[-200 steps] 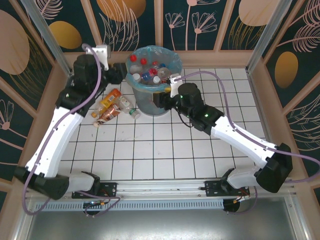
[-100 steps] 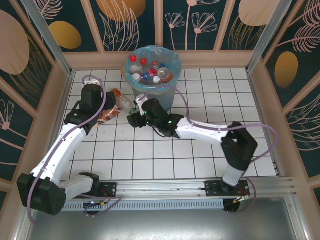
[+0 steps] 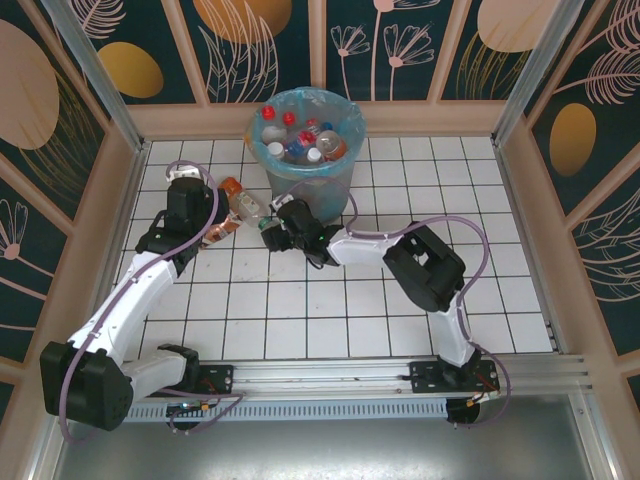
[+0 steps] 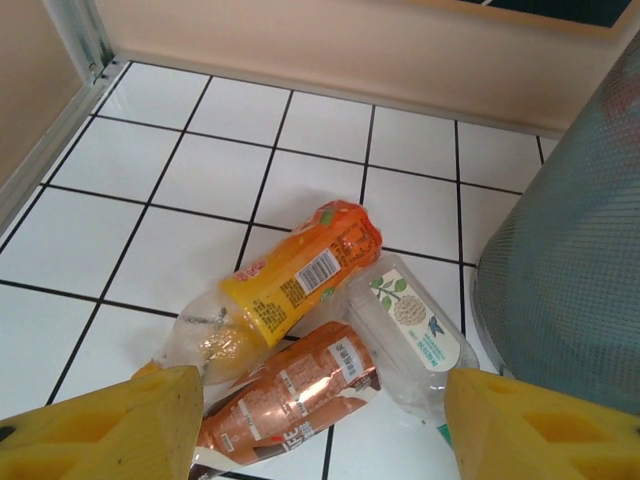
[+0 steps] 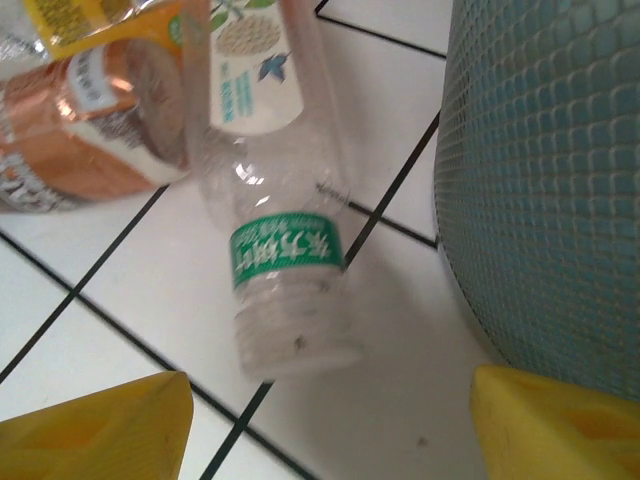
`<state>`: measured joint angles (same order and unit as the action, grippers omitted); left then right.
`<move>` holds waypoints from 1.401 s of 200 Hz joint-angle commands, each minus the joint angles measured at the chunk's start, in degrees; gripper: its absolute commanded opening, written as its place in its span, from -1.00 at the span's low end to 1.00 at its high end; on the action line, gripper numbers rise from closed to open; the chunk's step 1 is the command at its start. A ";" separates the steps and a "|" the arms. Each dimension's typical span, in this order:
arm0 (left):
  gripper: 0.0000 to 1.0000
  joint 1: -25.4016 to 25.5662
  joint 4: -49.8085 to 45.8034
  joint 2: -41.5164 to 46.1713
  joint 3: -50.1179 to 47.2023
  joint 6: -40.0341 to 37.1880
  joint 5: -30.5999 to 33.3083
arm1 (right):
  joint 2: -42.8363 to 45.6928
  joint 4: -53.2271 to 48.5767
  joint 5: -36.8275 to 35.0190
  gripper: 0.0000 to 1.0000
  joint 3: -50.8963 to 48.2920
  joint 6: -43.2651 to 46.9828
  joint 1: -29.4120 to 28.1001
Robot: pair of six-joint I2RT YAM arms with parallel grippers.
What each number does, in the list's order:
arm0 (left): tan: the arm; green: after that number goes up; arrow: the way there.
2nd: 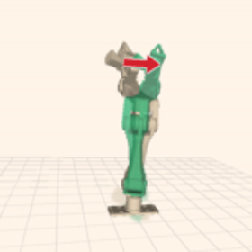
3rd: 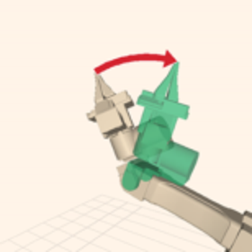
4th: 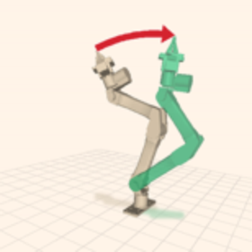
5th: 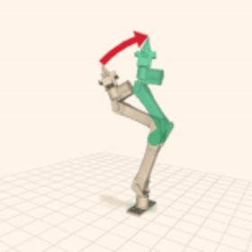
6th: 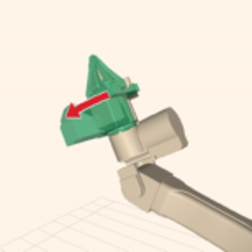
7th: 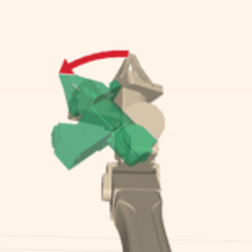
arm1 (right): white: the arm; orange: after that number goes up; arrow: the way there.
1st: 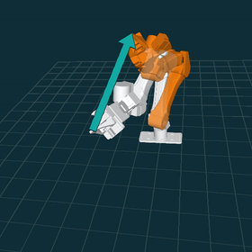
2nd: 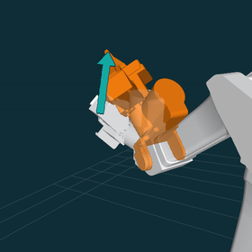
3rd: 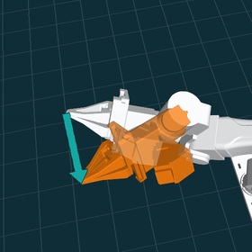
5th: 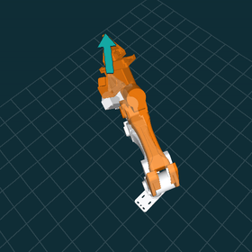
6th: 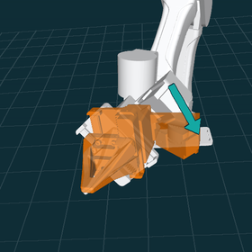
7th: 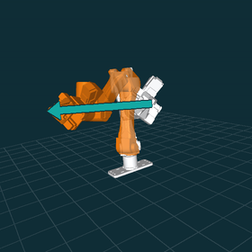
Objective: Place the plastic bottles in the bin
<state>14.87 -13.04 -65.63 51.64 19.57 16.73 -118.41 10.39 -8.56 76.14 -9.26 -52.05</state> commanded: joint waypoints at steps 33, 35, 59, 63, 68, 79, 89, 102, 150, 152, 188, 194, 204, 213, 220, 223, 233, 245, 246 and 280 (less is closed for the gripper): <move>0.30 -0.40 2.31 0.31 -0.29 -0.32 -2.89 | -4.94 1.71 2.19 0.47 4.95 2.32 1.08; 0.30 -0.44 2.31 0.39 -0.28 -0.30 -2.97 | -5.11 1.80 2.31 0.47 4.98 2.34 1.08; 0.30 -0.46 2.23 1.07 -0.37 -0.42 -3.20 | -6.35 3.14 4.49 0.46 4.89 2.14 0.99; 0.30 -0.50 2.12 1.13 -0.39 -0.50 -3.39 | -6.68 3.15 4.47 0.46 5.04 2.01 0.99; 0.30 -0.48 2.13 1.24 -0.40 -0.57 -3.46 | -7.10 3.04 4.38 0.45 5.06 2.01 0.99; 0.30 -0.41 2.05 1.45 -0.38 -0.71 -3.68 | -7.90 2.90 4.14 0.43 5.42 1.98 0.99; 0.30 -0.45 2.14 1.64 -0.41 -0.98 -3.92 | -8.25 2.71 4.02 0.37 5.59 2.01 0.99; 0.30 -0.46 2.05 1.89 -0.48 -1.35 -3.89 | -8.15 2.97 4.07 0.27 5.38 2.09 0.99; 0.30 -0.44 2.57 3.10 -0.60 -3.27 -3.19 | -3.19 0.58 4.58 -0.21 4.17 3.18 0.33; 0.30 -0.43 2.60 3.19 -0.58 -3.50 -3.08 | -2.71 0.37 4.66 -0.23 4.03 3.26 0.25; 0.30 -0.41 5.20 5.61 -0.90 -8.43 -2.92 | 6.24 -3.81 7.35 -0.44 -0.70 2.81 -0.92; 0.30 -0.44 5.75 6.13 -0.92 -9.19 -3.08 | 7.73 -4.62 7.41 -0.47 -1.59 2.49 -1.02; 0.30 -0.46 6.46 6.93 -0.62 -11.14 -4.23 | 10.65 -5.70 7.41 -0.52 -3.19 2.26 -1.29; 0.30 -0.46 6.94 7.66 -0.49 -13.80 -6.00 | 13.02 -6.90 9.63 -0.54 -4.55 2.23 -1.54; 0.31 -0.41 7.26 8.40 -0.38 -16.50 -7.54 | 14.70 -8.30 10.77 -0.55 -5.13 1.98 -1.56; 0.32 -0.43 7.46 8.74 -0.39 -17.94 -8.33 | 15.35 -9.02 11.28 -0.55 -5.32 1.84 -1.56; 0.36 -0.29 7.84 10.26 -0.83 -23.45 -11.97 | 17.55 -10.89 13.06 -0.57 -6.14 1.34 -1.56; 0.44 0.18 8.81 12.95 -2.19 -30.84 -14.60 | 20.10 -13.11 15.35 -0.59 -6.97 0.54 -1.54; 0.44 0.26 8.90 13.27 -2.35 -31.54 -14.74 | 20.26 -13.33 15.56 -0.59 -7.02 0.46 -1.55; 0.61 1.11 10.00 19.73 -4.65 -47.23 -19.63 | 27.06 -19.61 19.81 -0.66 -7.94 -1.36 -1.56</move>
<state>15.44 -5.76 -49.19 48.12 -11.88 3.40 -96.05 -2.50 6.63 69.34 -8.38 -53.36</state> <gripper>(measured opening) 0.799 0.346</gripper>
